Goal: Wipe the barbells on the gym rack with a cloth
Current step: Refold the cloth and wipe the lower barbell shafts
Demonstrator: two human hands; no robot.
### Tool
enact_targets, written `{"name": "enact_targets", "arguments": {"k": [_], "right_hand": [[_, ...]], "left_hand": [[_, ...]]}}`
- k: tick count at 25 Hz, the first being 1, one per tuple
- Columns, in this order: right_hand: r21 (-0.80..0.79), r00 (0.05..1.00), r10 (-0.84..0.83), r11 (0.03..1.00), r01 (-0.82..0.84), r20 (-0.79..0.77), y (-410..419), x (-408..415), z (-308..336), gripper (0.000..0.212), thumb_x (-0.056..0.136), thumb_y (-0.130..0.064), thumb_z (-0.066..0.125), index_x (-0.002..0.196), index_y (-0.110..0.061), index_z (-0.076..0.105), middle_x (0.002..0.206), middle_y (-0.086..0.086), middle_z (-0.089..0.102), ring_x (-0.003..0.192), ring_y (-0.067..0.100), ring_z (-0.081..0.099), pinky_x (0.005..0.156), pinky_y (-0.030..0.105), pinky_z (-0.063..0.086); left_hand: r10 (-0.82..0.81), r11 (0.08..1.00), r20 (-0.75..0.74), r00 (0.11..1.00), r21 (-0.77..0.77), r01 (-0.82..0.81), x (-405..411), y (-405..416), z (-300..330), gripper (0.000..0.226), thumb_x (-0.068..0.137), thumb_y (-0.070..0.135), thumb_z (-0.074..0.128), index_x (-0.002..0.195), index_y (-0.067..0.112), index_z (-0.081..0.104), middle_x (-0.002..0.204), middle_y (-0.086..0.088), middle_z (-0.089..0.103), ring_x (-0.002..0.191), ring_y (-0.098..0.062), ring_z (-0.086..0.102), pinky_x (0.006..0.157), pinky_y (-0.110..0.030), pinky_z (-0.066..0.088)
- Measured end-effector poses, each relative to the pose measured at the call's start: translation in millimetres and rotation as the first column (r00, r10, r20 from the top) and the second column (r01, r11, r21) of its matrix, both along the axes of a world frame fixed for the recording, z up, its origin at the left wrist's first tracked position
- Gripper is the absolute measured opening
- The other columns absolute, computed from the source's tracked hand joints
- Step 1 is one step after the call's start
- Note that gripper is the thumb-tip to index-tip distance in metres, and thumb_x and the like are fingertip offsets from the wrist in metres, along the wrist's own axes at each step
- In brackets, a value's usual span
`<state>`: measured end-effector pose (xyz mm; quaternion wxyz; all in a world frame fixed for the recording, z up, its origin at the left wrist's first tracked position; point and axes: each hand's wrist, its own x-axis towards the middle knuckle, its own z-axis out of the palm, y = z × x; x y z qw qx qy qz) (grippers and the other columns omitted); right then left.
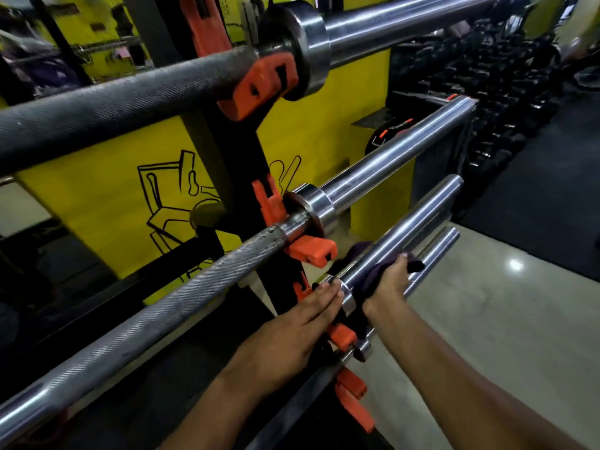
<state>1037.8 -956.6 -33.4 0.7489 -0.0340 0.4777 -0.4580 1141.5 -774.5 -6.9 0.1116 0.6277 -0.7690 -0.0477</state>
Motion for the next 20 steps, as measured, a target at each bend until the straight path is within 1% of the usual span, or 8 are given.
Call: {"name": "enact_targets", "arguments": {"k": [2, 5, 7, 10, 12, 16, 18, 20], "right_hand": [[-0.041, 0.996, 0.03, 0.999, -0.033, -0.08, 27.0, 6.4, -9.1, 0.048, 0.099, -0.058, 0.044, 0.076, -0.017, 0.053, 0.049, 0.004, 0.052, 0.032, 0.016, 0.052, 0.039, 0.021, 0.045], [-0.094, 0.992, 0.039, 0.994, -0.05, -0.118, 25.2, 7.4, -4.7, 0.042, 0.1, -0.055, 0.044, 0.076, -0.021, 0.051, 0.044, 0.0, 0.051, 0.034, 0.014, 0.05, 0.042, 0.021, 0.044], [-0.129, 0.974, 0.066, 0.987, -0.096, -0.216, 19.6, 6.1, -6.3, 0.041, 0.097, -0.06, 0.045, 0.084, -0.023, 0.058, 0.066, 0.002, 0.061, 0.054, 0.017, 0.06, 0.057, 0.028, 0.05], [-0.398, 0.867, -0.026, 0.895, -0.201, -0.497, 54.0, -3.6, -25.2, 0.043, 0.099, -0.053, 0.05, 0.127, -0.02, 0.049, 0.108, 0.012, 0.068, 0.09, 0.021, 0.066, 0.086, 0.043, 0.054], [-0.59, 0.823, -0.053, 0.724, -0.358, -0.565, 85.3, -26.1, -21.0, 0.042, 0.098, -0.049, 0.057, 0.134, -0.032, 0.044, 0.122, 0.004, 0.066, 0.107, 0.018, 0.066, 0.092, 0.041, 0.055], [-0.753, 0.732, -0.214, 0.335, -0.567, -0.646, 86.2, -67.0, 16.4, 0.033, 0.097, -0.015, 0.062, 0.125, -0.027, 0.05, 0.112, 0.001, 0.062, 0.093, 0.001, 0.066, 0.073, 0.013, 0.052], [-0.572, 0.534, -0.335, 0.021, -0.82, -0.777, 70.5, -70.8, 31.0, 0.044, 0.09, -0.021, 0.066, 0.128, -0.034, 0.049, 0.124, 0.005, 0.051, 0.103, 0.011, 0.06, 0.084, 0.02, 0.052], [-0.166, 0.251, -0.518, -0.205, -0.965, -0.818, 55.3, -55.1, 34.5, 0.054, 0.082, -0.032, 0.064, 0.133, -0.039, 0.048, 0.138, 0.002, 0.041, 0.118, 0.018, 0.046, 0.098, 0.031, 0.047]], "left_hand": [[-0.006, 1.0, -0.046, 0.999, 0.011, 0.007, 1.2, -0.1, 1.9, 0.065, 0.099, 0.025, 0.024, 0.16, 0.027, 0.004, 0.165, 0.019, -0.016, 0.152, 0.001, -0.008, 0.123, -0.028, 0.017], [0.003, 1.0, -0.071, 0.997, 0.001, -0.003, 2.3, -1.9, 1.2, 0.08, 0.096, 0.003, 0.042, 0.16, 0.031, 0.002, 0.163, 0.023, -0.019, 0.15, 0.004, -0.011, 0.122, -0.027, 0.021], [0.011, 1.0, -0.113, 0.994, 0.015, -0.009, 1.8, -2.0, 0.6, 0.091, 0.09, -0.009, 0.046, 0.16, 0.032, 0.004, 0.163, 0.025, -0.017, 0.149, 0.006, -0.01, 0.122, -0.024, 0.021], [0.002, 1.0, -0.155, 0.988, 0.023, 0.002, -0.5, 0.2, 6.1, 0.089, 0.091, -0.01, 0.044, 0.16, 0.031, 0.006, 0.163, 0.025, -0.014, 0.147, 0.011, -0.011, 0.12, -0.015, 0.015], [0.004, 1.0, -0.182, 0.983, -0.008, -0.006, -0.7, 0.1, 8.7, 0.086, 0.091, -0.01, 0.044, 0.16, 0.029, 0.011, 0.164, 0.023, -0.008, 0.148, 0.011, -0.008, 0.121, -0.016, 0.014], [0.06, 0.998, -0.208, 0.976, -0.017, -0.065, 11.8, 30.0, 1.4, 0.075, 0.101, 0.007, 0.044, 0.16, 0.036, 0.008, 0.164, 0.027, -0.007, 0.151, 0.004, 0.007, 0.118, -0.027, 0.033], [0.08, 0.994, -0.112, 0.99, 0.08, -0.071, 18.5, 52.0, -5.7, 0.084, 0.097, 0.006, 0.043, 0.158, 0.041, -0.003, 0.158, 0.03, -0.023, 0.15, 0.005, -0.005, 0.117, -0.022, 0.032], [0.075, 0.992, -0.076, 0.994, 0.103, -0.067, 22.6, 63.0, -10.4, 0.09, 0.091, 0.0, 0.045, 0.158, 0.038, -0.002, 0.157, 0.027, -0.024, 0.148, 0.007, -0.012, 0.121, -0.019, 0.021]]}}
